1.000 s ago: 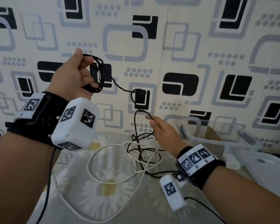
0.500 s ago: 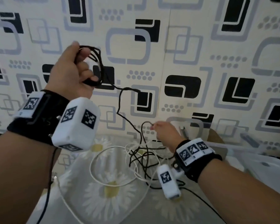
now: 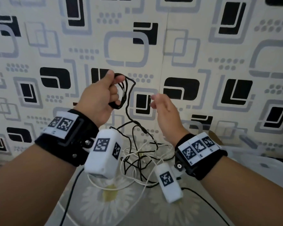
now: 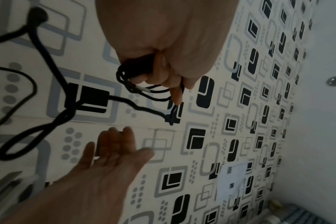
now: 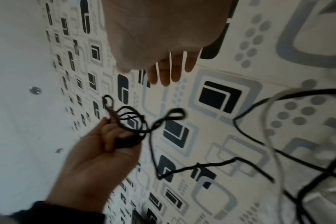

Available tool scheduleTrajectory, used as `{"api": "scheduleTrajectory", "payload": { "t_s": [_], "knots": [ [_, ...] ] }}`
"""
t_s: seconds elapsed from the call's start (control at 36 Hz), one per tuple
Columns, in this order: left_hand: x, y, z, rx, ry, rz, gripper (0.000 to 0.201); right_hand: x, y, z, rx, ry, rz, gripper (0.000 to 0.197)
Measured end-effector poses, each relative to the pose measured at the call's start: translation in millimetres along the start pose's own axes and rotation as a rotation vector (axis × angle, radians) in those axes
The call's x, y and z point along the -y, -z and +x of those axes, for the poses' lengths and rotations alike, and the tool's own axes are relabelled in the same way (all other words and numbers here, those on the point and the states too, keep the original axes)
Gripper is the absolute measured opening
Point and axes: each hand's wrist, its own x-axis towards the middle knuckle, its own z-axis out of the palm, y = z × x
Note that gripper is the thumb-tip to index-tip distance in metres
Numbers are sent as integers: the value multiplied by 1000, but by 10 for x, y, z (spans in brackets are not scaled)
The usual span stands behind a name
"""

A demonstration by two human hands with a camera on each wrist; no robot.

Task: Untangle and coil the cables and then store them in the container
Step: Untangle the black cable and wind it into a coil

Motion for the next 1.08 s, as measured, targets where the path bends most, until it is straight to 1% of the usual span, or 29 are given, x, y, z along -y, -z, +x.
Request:
{"api": "scheduleTrajectory", "payload": {
  "t_s": [0.06, 0.14, 0.17, 0.22, 0.28, 0.31, 0.36, 0.47, 0.53, 0.56, 0.69, 0.72, 0.78, 0.81, 0.83, 0.89, 0.97, 1.0, 1.03, 1.08],
  "knots": [
    [54, -34, -3, 14, 1, 38, 39, 120, 9, -18, 137, -10, -10, 38],
    [113, -90, -29, 47, 3, 68, 39, 166, -34, -61, 371, -66, -175, 40],
    [126, -109, -39, 57, 2, 79, 39, 147, -57, -82, 425, -104, -186, 34],
    [141, -133, -57, 66, -8, 111, 40, 106, -104, -132, 458, -163, -138, 17],
    [151, -131, -62, 54, -23, 153, 40, 47, -117, -160, 414, -145, -110, 26],
    [155, -112, -58, 42, -30, 177, 40, 21, -116, -166, 368, -137, -94, 28],
    [165, -47, -43, 27, -22, 219, 40, -13, -77, -166, 237, -143, -30, 26],
    [213, 113, -29, 58, 88, 288, 40, -157, 77, -106, -48, -151, 36, 29],
    [246, 165, -45, 90, 151, 279, 39, -203, 149, -81, -138, -154, 47, 29],
    [256, 180, -56, 111, 186, 248, 39, -241, 171, -65, -152, -162, 31, 29],
    [188, 170, -115, 250, 380, -29, 43, -404, 146, -45, -139, -203, -151, 24],
    [162, 158, -129, 270, 401, -82, 43, -407, 142, -55, -126, -210, -179, 23],
    [120, 125, -162, 303, 423, -171, 41, -402, 130, -77, -60, -224, -205, 13],
    [110, 108, -175, 310, 424, -207, 41, -389, 119, -94, -16, -228, -210, 10],
    [107, 89, -183, 308, 419, -238, 42, -392, 93, -110, 28, -239, -212, 12],
    [115, 52, -186, 293, 399, -296, 43, -393, 21, -151, 94, -265, -170, 23],
    [130, 21, -183, 273, 366, -405, 44, -435, -104, -197, 90, -299, -99, 41],
    [137, 18, -179, 262, 352, -443, 45, -444, -136, -215, 87, -315, -57, 42],
    [144, 16, -175, 247, 336, -480, 45, -446, -167, -234, 101, -330, -1, 38],
    [159, 15, -160, 201, 300, -548, 46, -425, -214, -284, 172, -342, 166, 24]
  ]
}}
